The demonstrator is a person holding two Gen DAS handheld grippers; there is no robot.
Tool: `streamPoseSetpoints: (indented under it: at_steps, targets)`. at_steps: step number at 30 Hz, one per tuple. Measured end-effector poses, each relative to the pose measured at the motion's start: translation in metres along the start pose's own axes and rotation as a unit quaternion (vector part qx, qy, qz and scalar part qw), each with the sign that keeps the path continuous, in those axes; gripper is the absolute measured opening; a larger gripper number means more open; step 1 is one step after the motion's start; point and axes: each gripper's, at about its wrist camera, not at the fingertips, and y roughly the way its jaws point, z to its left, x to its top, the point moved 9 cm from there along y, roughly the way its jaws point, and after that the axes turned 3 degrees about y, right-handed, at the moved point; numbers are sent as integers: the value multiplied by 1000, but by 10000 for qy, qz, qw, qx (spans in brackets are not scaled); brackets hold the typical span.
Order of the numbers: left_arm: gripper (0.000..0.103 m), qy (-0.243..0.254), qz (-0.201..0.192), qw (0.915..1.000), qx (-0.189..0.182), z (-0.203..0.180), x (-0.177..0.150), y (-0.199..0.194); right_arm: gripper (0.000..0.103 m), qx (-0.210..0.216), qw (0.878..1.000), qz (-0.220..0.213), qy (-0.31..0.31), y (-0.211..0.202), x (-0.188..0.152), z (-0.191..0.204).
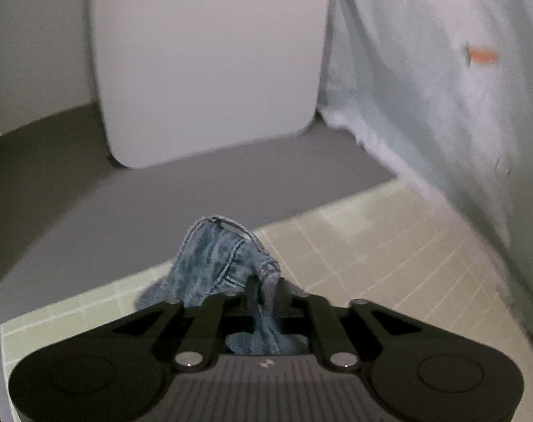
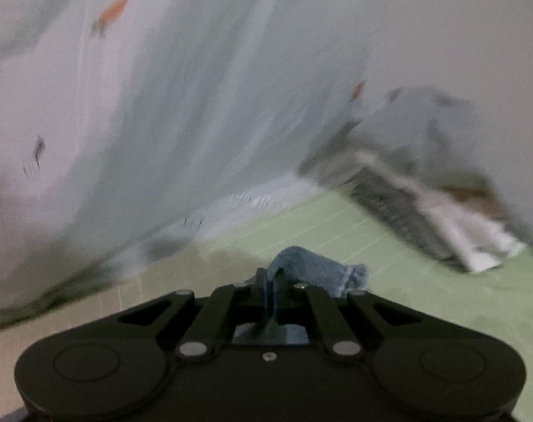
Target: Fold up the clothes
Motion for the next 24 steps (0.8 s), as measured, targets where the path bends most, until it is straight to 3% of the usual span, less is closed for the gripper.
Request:
streamPoseSetpoints:
  at_steps: [1,2,3,4,5,9,12,17,21,24]
  targets:
    - [32,11,68,10000,32,-5,-2,8,16,-1,9999,134,-67,15,-3,8]
    - [40,69,136,9999,-14,-10,-5,12,41,-38,9995,272,-135,25,-9,15]
    - [44,182,177,9996,-121,-13,-9,12,56,-62,9990,366,-229,29,-17,20]
    - [54,322,164,9991,-202,-16,-13,8,78,-41,9986,367,-367,26,-25,24]
    - [62,468,126,9985,-260,-18,-18,3,90,-6,9981,326,-522,22,-32,29]
    - [70,1314,236,9893,-590,-34,-54,-18,99,152,9911,574,-1192,-6,-77,34]
    - [72,1822,533,9781,-856,-44,-92,-32,100,277,9873,898,-1283,-32,-116,25]
    - [79,2481,1162,9511,-1429,-59,-160,-56,101,614,9821,1293,-1227,-76,-173,19]
    - [82,2991,1509,9269,-1689,-73,-198,-66,102,954,9750,1365,-1472,-96,-192,36]
    - [85,3273,1549,9140,-1831,-85,-209,-70,102,1202,9680,1232,-1827,-107,-195,59]
